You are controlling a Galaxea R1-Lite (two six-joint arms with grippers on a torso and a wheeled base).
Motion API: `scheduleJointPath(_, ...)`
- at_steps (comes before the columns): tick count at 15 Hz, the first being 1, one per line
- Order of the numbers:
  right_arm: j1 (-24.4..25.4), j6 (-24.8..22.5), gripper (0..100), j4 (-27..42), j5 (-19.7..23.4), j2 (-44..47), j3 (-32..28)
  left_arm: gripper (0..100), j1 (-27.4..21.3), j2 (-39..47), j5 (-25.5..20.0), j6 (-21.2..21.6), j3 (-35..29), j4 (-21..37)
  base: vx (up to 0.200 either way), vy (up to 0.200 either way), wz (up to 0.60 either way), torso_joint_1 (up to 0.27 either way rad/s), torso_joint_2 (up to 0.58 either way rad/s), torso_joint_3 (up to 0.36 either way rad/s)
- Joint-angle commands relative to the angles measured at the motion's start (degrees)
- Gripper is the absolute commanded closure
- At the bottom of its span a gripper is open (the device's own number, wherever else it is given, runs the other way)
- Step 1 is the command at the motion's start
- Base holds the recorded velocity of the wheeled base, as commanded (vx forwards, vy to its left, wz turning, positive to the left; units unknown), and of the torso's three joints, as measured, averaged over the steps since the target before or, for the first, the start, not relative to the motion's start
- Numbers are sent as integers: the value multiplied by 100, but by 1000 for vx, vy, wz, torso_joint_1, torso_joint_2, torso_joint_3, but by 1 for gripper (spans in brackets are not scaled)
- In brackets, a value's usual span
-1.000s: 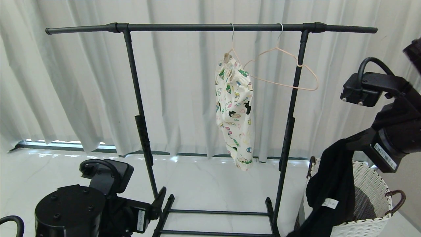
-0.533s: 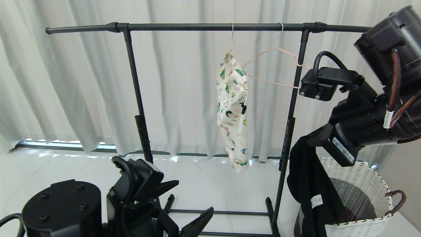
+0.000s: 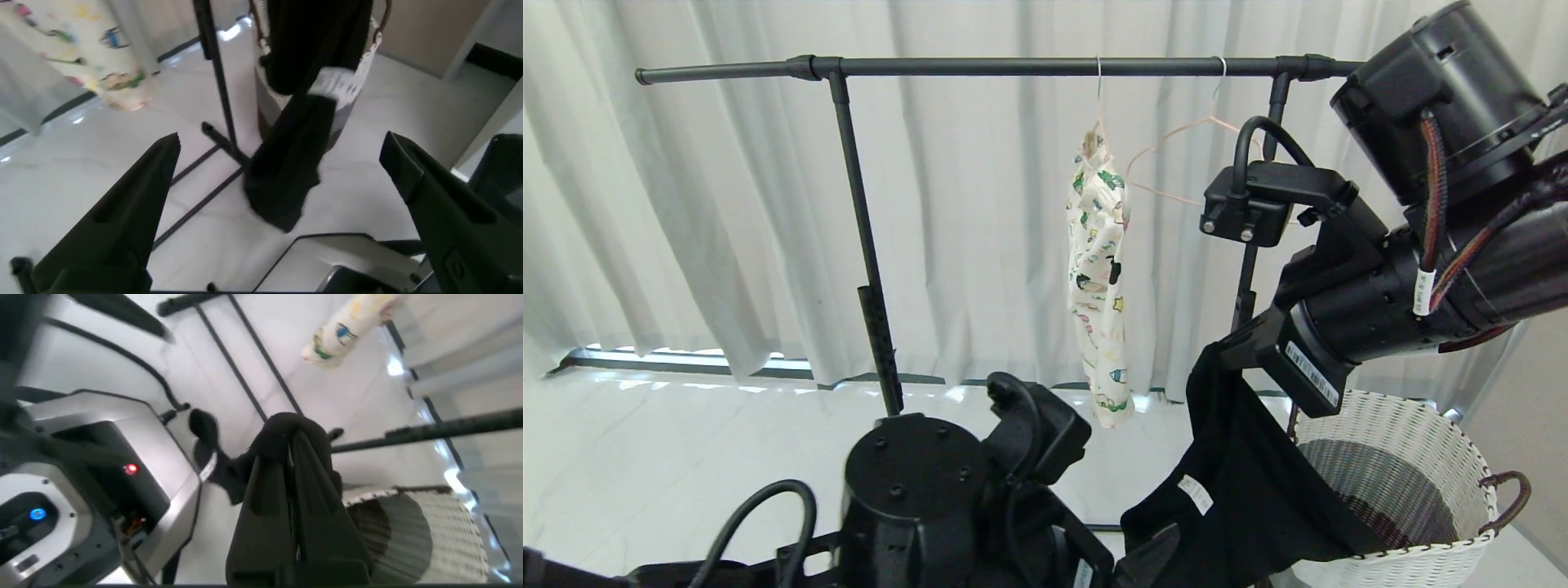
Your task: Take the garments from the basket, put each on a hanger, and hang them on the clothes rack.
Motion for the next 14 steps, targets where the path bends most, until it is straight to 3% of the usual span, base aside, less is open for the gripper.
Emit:
scheduleJointPath(1, 191, 47, 100, 1, 14, 4, -22, 0, -56, 614, 9, -133, -405, -7, 0, 0, 0, 0, 0, 0)
scheduleJointPath(5, 472, 64, 100, -8, 40, -40, -31, 0, 304, 983, 9, -186, -449, -7, 0, 0, 0, 0, 0, 0)
scheduleJointPath(14, 753, 55, 100, -8, 242, -110, -40, 0, 181, 1089, 0, -177, 193, -103, 0, 0, 0, 0, 0, 0)
